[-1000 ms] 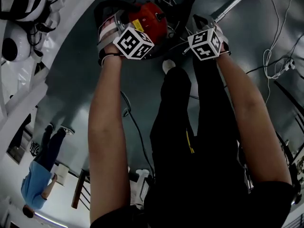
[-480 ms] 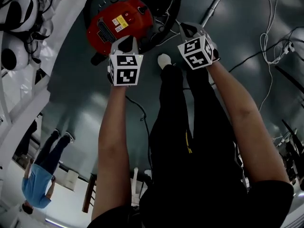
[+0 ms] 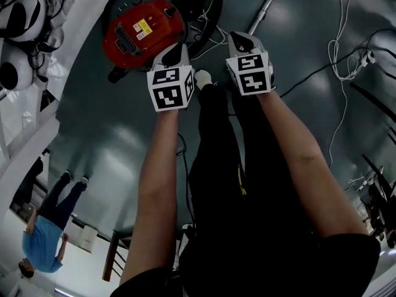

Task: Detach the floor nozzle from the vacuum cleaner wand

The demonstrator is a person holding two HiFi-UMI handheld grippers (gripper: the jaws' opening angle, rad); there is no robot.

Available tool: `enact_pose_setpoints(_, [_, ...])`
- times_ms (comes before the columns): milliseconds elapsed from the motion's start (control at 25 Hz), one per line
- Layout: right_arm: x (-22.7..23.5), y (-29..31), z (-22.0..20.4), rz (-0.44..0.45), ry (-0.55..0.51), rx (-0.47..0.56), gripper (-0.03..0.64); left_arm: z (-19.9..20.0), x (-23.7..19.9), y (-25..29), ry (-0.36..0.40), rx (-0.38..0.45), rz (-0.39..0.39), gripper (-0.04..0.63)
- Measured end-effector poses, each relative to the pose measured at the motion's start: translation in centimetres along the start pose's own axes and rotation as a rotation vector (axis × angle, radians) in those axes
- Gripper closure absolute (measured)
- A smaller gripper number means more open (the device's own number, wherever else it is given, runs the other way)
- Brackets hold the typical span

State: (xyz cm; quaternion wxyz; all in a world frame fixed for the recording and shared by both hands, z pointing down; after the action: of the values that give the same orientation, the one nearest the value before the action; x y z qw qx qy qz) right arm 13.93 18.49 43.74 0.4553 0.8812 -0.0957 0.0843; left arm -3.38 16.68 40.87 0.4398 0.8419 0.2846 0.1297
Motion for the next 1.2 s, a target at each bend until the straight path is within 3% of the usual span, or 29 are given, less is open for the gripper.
enact_pose_setpoints(320, [-0.6, -2.5, 1.9, 0.045, 0.073, 0.085, 0.62, 1.5, 1.9, -0.8, -0.096, 0.043, 0.05, 0.586])
enact_pose_setpoints(680, [0.0, -3.8, 3.4, 0.049, 0.116, 0.139, 0.62, 1.9, 3.4, -0.6, -0.092, 0.049, 0.058, 0.586])
enact_pose_setpoints(1200, [0.6, -3.4, 3.0, 0.043, 0.126, 0.128, 0.621, 1.3, 3.3, 0.0, -0.104, 0.032, 0.062, 0.586])
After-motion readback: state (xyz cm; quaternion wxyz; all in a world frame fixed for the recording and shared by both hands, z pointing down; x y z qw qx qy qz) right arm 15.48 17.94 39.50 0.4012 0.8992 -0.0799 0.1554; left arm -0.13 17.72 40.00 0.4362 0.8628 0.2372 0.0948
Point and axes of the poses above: the fingertips, and each gripper's own axes: y forward along the fingers, x to its right, z out of its top, the point moved 6 cm from there along -y, backward along the fingers, and after that the axes turned 13 degrees about y, right-handed, at the moved point
